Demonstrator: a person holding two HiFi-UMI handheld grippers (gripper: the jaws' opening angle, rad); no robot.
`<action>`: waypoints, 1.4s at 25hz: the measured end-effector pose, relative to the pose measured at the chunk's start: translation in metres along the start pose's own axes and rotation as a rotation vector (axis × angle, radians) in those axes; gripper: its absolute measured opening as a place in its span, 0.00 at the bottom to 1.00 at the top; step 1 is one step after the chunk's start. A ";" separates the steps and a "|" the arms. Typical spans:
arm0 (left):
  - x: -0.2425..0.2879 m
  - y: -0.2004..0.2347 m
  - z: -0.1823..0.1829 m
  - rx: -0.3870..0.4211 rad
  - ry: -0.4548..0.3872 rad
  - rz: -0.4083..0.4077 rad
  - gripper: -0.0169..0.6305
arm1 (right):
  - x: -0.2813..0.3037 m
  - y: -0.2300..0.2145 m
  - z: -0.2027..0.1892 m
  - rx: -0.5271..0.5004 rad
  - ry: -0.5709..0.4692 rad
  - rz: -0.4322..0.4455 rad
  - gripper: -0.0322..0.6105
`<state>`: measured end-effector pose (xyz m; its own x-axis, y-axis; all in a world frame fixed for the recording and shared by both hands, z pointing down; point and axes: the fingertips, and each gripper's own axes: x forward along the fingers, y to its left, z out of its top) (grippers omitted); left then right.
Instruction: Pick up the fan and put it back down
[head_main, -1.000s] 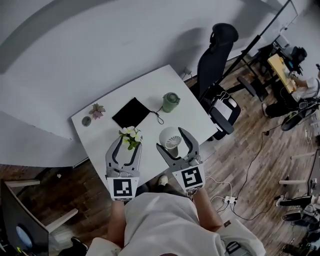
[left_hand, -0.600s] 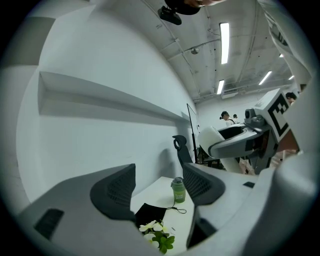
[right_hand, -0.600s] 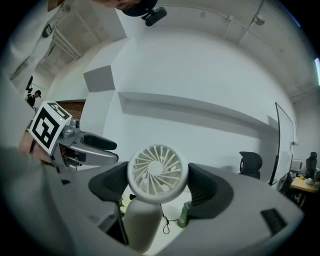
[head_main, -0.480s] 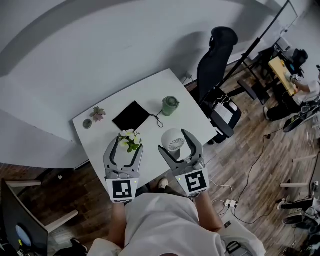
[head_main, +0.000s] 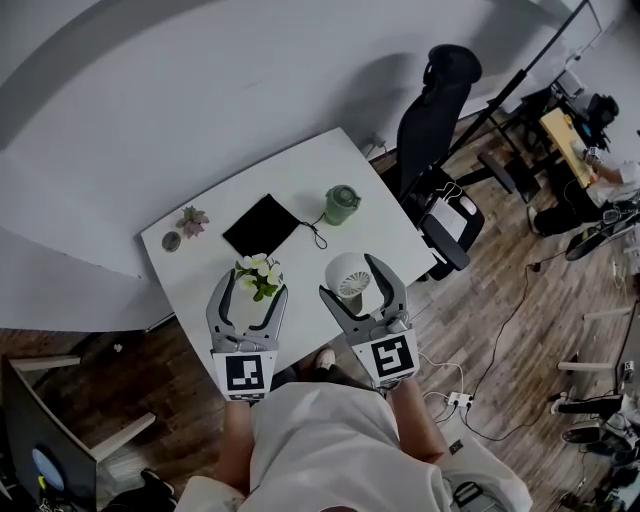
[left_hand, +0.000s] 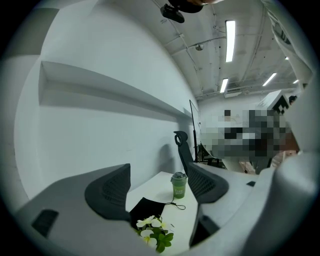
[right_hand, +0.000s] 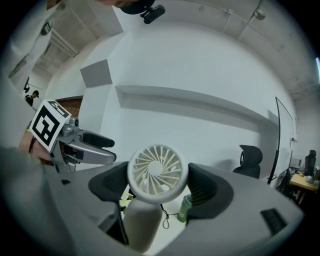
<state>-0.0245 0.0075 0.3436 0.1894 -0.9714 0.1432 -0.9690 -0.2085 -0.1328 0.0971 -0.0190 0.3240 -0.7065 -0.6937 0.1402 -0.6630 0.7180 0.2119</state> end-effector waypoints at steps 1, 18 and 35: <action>0.002 0.000 -0.004 -0.005 0.009 -0.003 0.58 | 0.002 0.001 -0.005 0.001 0.016 0.005 0.62; 0.019 -0.018 -0.129 -0.133 0.260 -0.046 0.55 | 0.039 0.041 -0.155 0.102 0.361 0.143 0.62; 0.024 -0.023 -0.228 -0.209 0.441 -0.041 0.55 | 0.061 0.085 -0.271 0.127 0.619 0.245 0.62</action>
<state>-0.0338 0.0154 0.5737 0.1863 -0.8128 0.5520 -0.9819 -0.1742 0.0748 0.0643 -0.0158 0.6127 -0.5931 -0.3877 0.7056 -0.5526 0.8334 -0.0066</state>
